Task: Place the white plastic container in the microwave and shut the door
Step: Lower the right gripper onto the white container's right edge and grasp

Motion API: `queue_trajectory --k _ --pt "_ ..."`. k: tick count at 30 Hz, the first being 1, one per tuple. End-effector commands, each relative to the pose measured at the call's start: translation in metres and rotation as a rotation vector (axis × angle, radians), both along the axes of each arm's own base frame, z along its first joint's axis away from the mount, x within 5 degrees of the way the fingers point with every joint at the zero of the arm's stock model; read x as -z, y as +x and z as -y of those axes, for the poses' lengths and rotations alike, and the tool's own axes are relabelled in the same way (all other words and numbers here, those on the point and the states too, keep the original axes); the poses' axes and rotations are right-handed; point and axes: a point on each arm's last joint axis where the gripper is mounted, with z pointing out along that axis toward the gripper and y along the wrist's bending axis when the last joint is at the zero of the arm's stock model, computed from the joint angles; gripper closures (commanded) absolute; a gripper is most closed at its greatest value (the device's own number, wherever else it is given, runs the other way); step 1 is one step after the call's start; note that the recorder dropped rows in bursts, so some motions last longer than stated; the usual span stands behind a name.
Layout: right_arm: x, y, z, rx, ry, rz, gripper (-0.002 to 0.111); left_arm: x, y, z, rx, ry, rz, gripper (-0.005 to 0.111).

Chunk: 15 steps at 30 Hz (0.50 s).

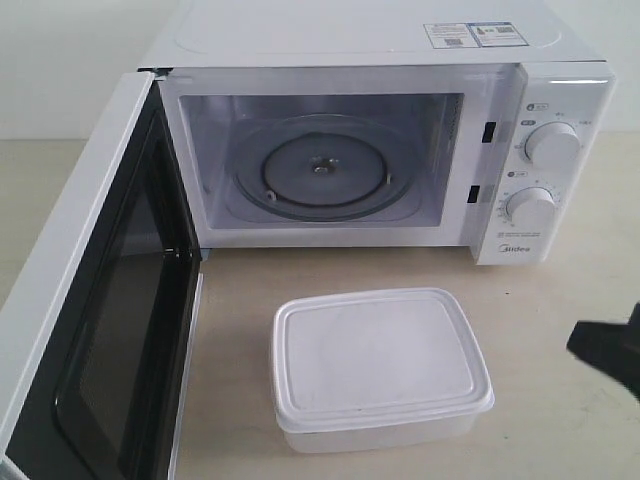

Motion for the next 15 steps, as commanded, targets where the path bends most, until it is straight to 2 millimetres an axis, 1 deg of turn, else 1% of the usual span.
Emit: queue_trajectory --k 1,2,3,4,6,7,9,15 --pt "0.022 -0.013 -0.01 -0.039 0.094 -0.065 0.1 0.001 0.0 0.0 -0.005 -0.013 0.003 0.102" --pt "0.025 -0.017 -0.014 -0.054 0.142 -0.092 0.092 0.001 0.0 0.0 -0.005 -0.013 0.003 0.102" --pt "0.024 -0.018 -0.017 -0.06 0.172 -0.106 0.087 0.001 0.0 0.0 -0.005 -0.013 0.003 0.102" --pt "0.023 -0.02 -0.02 -0.051 0.225 -0.135 0.075 0.001 0.0 0.0 -0.005 -0.013 0.003 0.102" --pt "0.023 -0.021 -0.023 -0.02 0.281 -0.174 0.062 0.001 0.0 0.0 -0.005 -0.013 0.003 0.102" --pt "0.024 -0.021 -0.024 -0.011 0.29 -0.181 0.06 0.001 0.0 0.0 -0.005 -0.013 0.003 0.102" --pt "0.028 -0.021 -0.027 0.016 0.305 -0.207 0.06 0.001 0.0 0.0 -0.005 -0.013 0.003 0.102" --pt "0.041 -0.022 -0.043 0.013 0.226 -0.261 0.06 0.001 0.0 0.0 -0.005 -0.013 0.003 0.102"
